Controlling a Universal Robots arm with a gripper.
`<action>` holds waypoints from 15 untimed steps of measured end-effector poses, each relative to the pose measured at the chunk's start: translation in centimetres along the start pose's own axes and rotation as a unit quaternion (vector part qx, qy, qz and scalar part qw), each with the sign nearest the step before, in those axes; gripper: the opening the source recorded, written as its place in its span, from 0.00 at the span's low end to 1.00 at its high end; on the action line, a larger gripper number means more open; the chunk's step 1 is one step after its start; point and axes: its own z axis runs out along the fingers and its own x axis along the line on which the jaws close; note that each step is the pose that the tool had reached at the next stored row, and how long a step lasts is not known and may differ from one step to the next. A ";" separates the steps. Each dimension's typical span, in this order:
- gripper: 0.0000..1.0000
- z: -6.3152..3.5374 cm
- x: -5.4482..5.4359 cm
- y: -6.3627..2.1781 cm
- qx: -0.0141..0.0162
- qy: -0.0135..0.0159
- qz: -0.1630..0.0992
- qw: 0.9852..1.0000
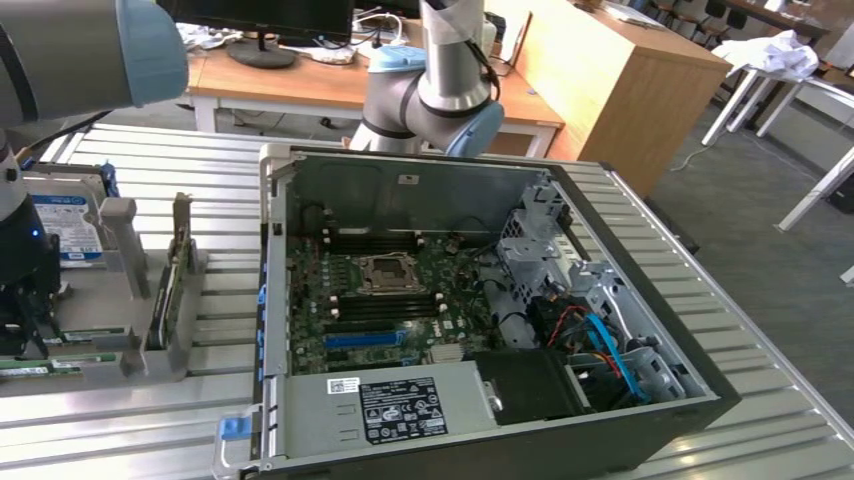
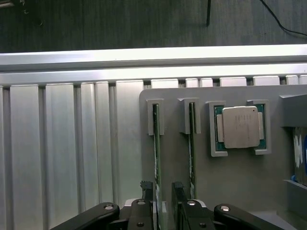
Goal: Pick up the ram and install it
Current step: 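Pick up the ram and move it above insertion slot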
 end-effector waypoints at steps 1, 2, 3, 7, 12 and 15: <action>0.30 0.09 0.0 -0.01 0.000 0.000 0.000 1.000; 0.30 0.21 0.0 -0.02 0.000 0.000 0.000 1.000; 0.30 0.33 0.0 -0.02 0.000 0.000 0.000 1.000; 0.30 0.78 0.0 -0.03 0.000 0.000 0.000 1.000; 0.30 1.34 0.0 -0.05 0.000 0.000 0.000 1.000; 0.30 1.35 0.0 -0.04 0.000 0.000 0.000 1.000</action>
